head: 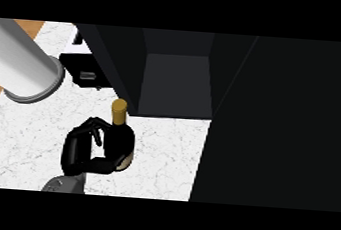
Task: Pick up the wine, place it into the cabinet and close the cabinet
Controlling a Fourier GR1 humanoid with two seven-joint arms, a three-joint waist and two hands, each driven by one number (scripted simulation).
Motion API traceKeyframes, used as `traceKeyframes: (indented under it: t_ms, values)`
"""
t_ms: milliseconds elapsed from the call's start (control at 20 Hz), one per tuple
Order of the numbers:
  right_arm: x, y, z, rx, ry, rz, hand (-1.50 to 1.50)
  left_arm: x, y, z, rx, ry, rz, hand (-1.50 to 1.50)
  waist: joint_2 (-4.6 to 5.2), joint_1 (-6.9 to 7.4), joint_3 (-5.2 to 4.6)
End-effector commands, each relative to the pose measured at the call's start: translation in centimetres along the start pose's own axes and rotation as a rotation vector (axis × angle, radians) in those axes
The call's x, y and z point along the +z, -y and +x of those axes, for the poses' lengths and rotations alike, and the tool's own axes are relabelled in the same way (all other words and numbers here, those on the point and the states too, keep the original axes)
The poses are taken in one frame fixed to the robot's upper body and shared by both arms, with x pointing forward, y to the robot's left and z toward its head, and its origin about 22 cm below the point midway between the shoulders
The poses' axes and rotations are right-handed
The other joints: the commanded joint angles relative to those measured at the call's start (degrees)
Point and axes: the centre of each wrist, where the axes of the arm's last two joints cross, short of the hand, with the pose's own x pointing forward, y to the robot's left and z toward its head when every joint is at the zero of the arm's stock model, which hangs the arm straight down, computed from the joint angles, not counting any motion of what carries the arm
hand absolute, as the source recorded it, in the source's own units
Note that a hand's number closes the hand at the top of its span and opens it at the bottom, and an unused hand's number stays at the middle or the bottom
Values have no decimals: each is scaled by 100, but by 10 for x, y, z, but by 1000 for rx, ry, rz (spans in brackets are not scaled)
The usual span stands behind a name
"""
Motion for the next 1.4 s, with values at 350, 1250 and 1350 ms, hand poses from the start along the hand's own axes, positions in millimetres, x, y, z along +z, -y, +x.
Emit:
traceKeyframes:
  t_ms: [350,1250,1350]
  values:
    - [29,4,11,-24,-27,28,-150,-33,53,61,161,41,-245,150,-41,126,3]
    - [14,4,0,-51,-26,31,-150,-113,165,186,194,10,-193,150,2,86,-2]
    - [14,11,8,-20,-13,39,-150,-135,155,185,227,-67,-164,150,2,73,-3]
